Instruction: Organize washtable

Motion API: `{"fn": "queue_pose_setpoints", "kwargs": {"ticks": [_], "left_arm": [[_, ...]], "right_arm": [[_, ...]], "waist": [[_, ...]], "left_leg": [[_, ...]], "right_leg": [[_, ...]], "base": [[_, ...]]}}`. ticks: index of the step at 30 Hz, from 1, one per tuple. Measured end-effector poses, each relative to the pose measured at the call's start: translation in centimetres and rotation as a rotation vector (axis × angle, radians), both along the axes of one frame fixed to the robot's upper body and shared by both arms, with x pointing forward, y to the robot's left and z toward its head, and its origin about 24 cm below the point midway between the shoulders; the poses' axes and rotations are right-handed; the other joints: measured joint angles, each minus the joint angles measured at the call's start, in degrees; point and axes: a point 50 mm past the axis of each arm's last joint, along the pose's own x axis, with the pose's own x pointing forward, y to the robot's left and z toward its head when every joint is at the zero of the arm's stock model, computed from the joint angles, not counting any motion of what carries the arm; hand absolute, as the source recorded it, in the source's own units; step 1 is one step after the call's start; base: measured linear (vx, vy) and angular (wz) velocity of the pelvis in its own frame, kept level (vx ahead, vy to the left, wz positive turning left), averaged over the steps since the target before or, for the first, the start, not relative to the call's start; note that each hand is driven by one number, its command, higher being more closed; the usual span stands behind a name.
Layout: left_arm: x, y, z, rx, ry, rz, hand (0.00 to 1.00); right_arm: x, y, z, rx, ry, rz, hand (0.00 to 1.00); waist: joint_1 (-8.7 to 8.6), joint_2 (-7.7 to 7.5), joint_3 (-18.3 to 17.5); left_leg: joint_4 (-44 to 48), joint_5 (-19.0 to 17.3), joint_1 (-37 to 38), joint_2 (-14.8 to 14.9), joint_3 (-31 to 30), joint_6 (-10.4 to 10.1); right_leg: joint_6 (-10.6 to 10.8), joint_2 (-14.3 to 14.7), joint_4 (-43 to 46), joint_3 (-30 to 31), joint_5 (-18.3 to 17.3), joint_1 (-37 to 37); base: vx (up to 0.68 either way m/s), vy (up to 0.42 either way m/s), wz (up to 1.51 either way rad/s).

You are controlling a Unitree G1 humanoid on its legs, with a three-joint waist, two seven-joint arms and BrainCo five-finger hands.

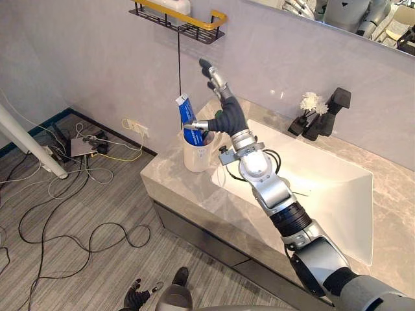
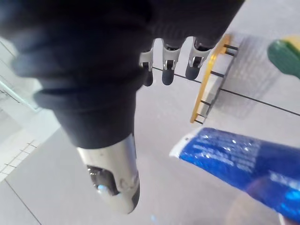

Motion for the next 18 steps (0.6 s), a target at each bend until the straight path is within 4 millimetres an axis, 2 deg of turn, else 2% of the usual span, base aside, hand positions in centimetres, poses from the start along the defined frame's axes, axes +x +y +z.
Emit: {"fn": "queue_pose_setpoints", "kwargs": {"ticks": [2, 7, 11, 13, 16, 17, 18], "left_arm": [[-0.2, 0.0, 0.0, 0.001, 0.006, 0.000, 0.00], [-0.6, 0.1, -0.1, 0.000, 0.017, -0.001, 0.00], [-1.0, 0.1, -0.3, -0.014, 0.035, -0.009, 0.00], [-1.1, 0.2, -0.3, -0.015, 0.038, -0.006, 0.00], [-1.3, 0.3, -0.4, -0.017, 0.045, -0.003, 0.00], [-1.4, 0.3, -0.4, -0.023, 0.050, -0.005, 0.00], [-1.6, 0.3, -0.4, -0.025, 0.054, -0.005, 0.00]], "right_arm": [[-1.0, -1.0, 1.4, -0.006, -0.100, -0.001, 0.00], [-3.2, -6.0, 5.3, -0.042, -0.350, -0.125, 0.00], [-6.8, -10.4, 9.1, -0.069, -0.613, -0.261, 0.00], [-9.8, -13.8, 11.2, -0.052, -0.783, -0.402, 0.00], [-12.6, -17.6, 11.8, -0.017, -0.890, -0.584, 0.00], [-13.8, -19.6, 11.6, 0.013, -0.914, -0.690, 0.00], [-14.3, -20.4, 11.5, 0.026, -0.919, -0.731, 0.00]], "waist": [[-0.89, -0.03, -0.15], [-2.67, -0.28, -0.62], [-4.70, -0.19, -1.42], [-6.51, -0.31, -1.84], [-7.35, -0.38, -2.61], [-8.74, -0.29, -3.63], [-9.06, -0.20, -3.91]], "left_leg": [[-0.01, 0.00, 0.32, 0.04, 0.39, 0.02], [-0.09, -0.05, 1.22, 0.65, 2.77, 0.00], [-0.14, -0.21, 1.37, 1.16, 4.78, 0.01], [-0.31, -0.36, 1.57, 1.31, 5.75, 0.00], [-0.48, -0.82, 2.26, 1.39, 6.92, 0.00], [-0.49, -0.96, 2.26, 1.36, 7.35, 0.09], [-0.49, -1.01, 2.26, 1.36, 7.55, 0.13]], "right_leg": [[0.00, -0.01, 0.17, 0.37, 0.00, -0.03], [0.00, 0.06, 0.20, 2.15, 0.06, -0.24], [-0.28, 0.15, -0.13, 4.39, 0.71, -1.21], [-0.19, 0.21, -0.67, 5.17, 1.11, -1.25], [-0.16, 0.18, -0.79, 6.53, 1.13, -1.27], [-0.13, 0.14, -0.87, 6.77, 1.12, -1.40], [-0.12, 0.13, -0.87, 6.83, 1.11, -1.45]], "base": [[-0.02, -0.008, -0.16], [-0.03, -0.003, -0.18], [-0.02, 0.002, -0.30], [-0.01, 0.001, -0.20], [0.00, -0.001, -0.25], [0.01, -0.002, -0.15], [0.02, -0.003, -0.16]]}}
